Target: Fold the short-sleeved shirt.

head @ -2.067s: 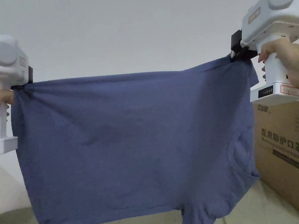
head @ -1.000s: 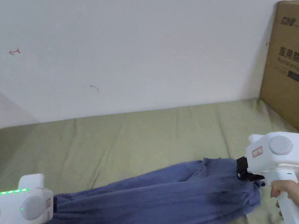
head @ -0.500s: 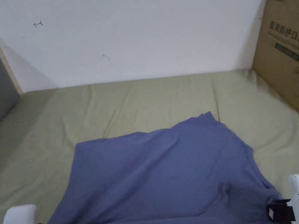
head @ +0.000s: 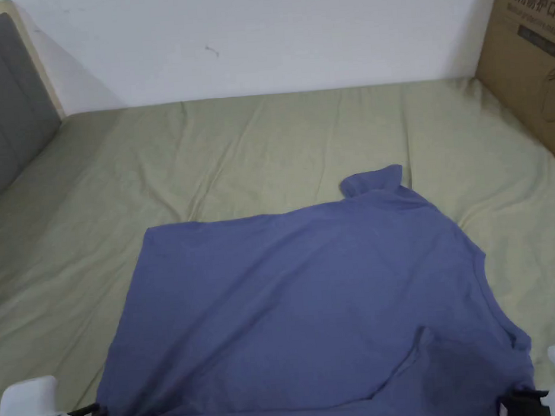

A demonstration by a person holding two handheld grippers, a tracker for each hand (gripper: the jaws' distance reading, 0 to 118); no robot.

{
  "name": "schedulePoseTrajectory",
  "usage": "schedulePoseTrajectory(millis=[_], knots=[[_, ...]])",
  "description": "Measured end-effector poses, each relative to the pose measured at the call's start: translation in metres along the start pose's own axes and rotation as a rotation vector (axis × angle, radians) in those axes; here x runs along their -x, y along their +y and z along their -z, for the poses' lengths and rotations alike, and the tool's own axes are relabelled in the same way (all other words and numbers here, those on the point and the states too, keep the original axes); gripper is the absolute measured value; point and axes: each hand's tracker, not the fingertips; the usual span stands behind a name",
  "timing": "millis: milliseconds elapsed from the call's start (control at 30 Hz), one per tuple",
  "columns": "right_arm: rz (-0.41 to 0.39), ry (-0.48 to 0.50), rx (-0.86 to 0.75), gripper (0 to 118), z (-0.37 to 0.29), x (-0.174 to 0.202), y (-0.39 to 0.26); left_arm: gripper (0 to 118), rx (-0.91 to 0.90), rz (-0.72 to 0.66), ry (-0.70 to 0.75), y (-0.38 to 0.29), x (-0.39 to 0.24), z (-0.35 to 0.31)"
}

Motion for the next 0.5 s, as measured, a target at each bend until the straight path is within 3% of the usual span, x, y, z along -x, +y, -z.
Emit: schedulePoseTrajectory(millis=[33, 67, 167, 200, 267, 300, 367, 433, 467, 500], knots=[[-0.013, -0.021, -0.010, 50, 0.000, -0.002, 0.004, 77, -0.015, -0.034, -0.030, -0.001, 0.002, -0.004], [-0.035, -0.049, -0.027, 64, -0.003, 0.001, 0.005, 81, -0.017, -0.065, -0.059, -0.002, 0.004, -0.010], [-0.056, -0.040, -0.058, 63, -0.012, 0.003, 0.006, 78, -0.046, -0.127, -0.127, -0.006, 0.010, -0.026], [-0.070, 0.022, -0.069, 56, -0.014, 0.005, 0.005, 68, -0.064, -0.141, -0.150, -0.009, 0.010, -0.031], [-0.057, 0.024, -0.074, 0, -0.015, 0.009, 0.002, 6, -0.057, -0.127, -0.146, -0.016, 0.006, -0.042], [-0.035, -0.011, -0.097, 0, -0.016, 0.010, -0.001, 0, -0.048, -0.117, -0.123, -0.021, 0.004, -0.041], [-0.060, 0.059, -0.074, 0, -0.015, 0.011, -0.003, 0, -0.027, -0.100, -0.123, -0.026, 0.010, -0.038], [-0.054, 0.021, -0.074, 0, -0.014, 0.014, -0.008, 0, -0.052, -0.134, -0.133, -0.033, 0.017, -0.038], [-0.057, 0.022, -0.066, 0, -0.013, 0.013, -0.008, 6, -0.058, -0.145, -0.137, -0.033, 0.022, -0.035], [-0.050, 0.027, -0.061, 0, -0.013, 0.012, -0.008, 28, -0.052, -0.153, -0.132, -0.029, 0.024, -0.035]])
